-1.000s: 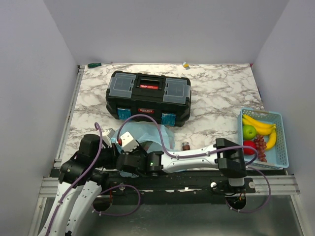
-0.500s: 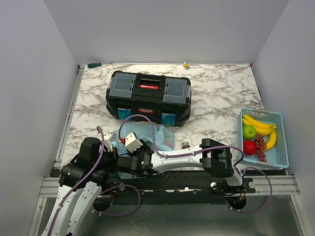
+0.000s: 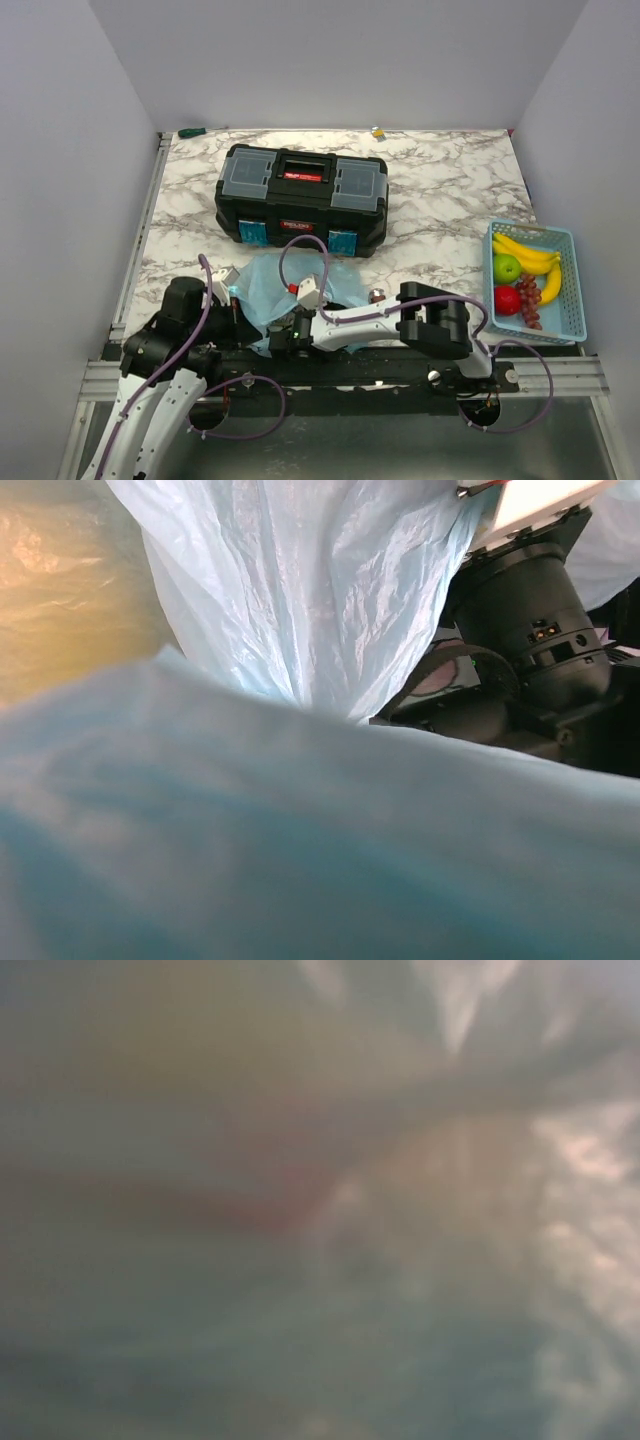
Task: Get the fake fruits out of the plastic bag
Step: Take out the fake fruit from the plastic bag.
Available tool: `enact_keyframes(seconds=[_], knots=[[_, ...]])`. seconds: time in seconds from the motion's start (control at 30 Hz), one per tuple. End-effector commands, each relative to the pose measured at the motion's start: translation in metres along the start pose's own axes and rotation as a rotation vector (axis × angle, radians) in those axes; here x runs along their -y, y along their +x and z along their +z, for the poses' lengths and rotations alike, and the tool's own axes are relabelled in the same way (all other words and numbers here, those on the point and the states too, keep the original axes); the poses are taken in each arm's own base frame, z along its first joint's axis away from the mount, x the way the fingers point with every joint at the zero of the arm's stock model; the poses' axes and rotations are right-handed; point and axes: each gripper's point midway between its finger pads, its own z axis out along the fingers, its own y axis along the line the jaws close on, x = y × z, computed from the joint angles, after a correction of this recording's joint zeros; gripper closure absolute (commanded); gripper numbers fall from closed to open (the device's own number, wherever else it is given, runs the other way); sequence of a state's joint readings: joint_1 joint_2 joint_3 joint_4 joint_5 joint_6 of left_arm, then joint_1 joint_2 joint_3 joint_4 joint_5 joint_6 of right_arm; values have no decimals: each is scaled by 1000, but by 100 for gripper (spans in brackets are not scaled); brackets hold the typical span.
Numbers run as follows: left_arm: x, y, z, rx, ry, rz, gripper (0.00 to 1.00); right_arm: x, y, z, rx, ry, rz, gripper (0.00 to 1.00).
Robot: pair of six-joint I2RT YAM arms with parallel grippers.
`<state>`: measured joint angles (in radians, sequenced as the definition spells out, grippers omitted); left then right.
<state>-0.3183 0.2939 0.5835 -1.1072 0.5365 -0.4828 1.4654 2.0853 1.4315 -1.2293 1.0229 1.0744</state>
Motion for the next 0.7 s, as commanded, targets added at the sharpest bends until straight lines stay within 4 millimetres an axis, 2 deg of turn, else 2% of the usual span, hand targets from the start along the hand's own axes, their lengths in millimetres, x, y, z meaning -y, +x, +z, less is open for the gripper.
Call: enact_keyframes(seconds=[0.0,0.1,0.3,0.43,0.57,0.67], knots=[[5,-2,0,-6,16,-13,100,7,18,4,-30,-3,60,49],[4,-4,0,2,8,-16,100,2,11,-1,-27,-47,87,48],[4,-4,2,-11,9,-18,100,-38,-54,-44,106,-356,158,41],[5,-5,2,-6,14,-21,100,-52,-84,-59,192,-465,193,39],[8,-6,3,-4,30,-25,100,-63,-98,-57,250,-459,158,40],[6,-5,6,-17,26,-33,100,-72,-99,-42,250,-437,130,40]])
